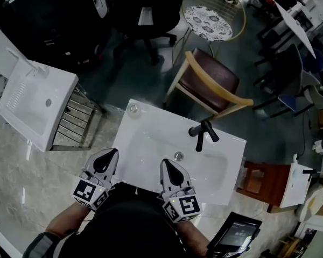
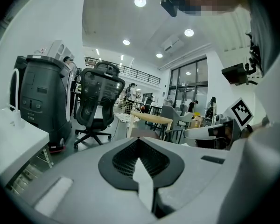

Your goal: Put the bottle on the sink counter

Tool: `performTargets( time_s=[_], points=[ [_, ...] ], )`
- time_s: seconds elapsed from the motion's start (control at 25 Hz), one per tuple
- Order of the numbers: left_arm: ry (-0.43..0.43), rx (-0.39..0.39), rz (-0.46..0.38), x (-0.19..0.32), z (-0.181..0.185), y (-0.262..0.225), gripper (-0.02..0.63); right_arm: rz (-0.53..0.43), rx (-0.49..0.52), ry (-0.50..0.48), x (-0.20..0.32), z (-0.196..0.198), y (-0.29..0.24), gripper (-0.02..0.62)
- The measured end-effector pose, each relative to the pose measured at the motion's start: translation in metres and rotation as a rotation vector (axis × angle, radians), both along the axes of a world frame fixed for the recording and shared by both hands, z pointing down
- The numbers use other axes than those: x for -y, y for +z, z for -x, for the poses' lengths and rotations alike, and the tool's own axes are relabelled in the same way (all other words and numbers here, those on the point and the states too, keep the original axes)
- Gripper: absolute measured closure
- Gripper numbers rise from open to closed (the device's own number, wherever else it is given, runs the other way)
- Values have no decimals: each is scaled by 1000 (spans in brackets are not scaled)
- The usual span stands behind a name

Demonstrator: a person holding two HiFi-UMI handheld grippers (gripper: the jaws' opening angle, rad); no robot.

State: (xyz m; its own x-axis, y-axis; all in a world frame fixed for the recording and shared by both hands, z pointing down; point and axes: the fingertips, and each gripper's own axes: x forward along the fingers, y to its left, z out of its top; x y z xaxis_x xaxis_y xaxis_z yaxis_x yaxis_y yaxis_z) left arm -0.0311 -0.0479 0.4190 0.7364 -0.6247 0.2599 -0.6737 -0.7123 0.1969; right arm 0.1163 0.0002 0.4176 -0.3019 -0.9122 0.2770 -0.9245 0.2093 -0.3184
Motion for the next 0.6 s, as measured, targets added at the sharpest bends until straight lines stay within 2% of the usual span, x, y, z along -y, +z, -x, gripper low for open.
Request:
performTargets(
  time_s=[0.6],
  points=[
    [-36, -3, -3, -6, 5, -6, 604, -77, -54, -27, -1, 9, -25, 600]
  ],
)
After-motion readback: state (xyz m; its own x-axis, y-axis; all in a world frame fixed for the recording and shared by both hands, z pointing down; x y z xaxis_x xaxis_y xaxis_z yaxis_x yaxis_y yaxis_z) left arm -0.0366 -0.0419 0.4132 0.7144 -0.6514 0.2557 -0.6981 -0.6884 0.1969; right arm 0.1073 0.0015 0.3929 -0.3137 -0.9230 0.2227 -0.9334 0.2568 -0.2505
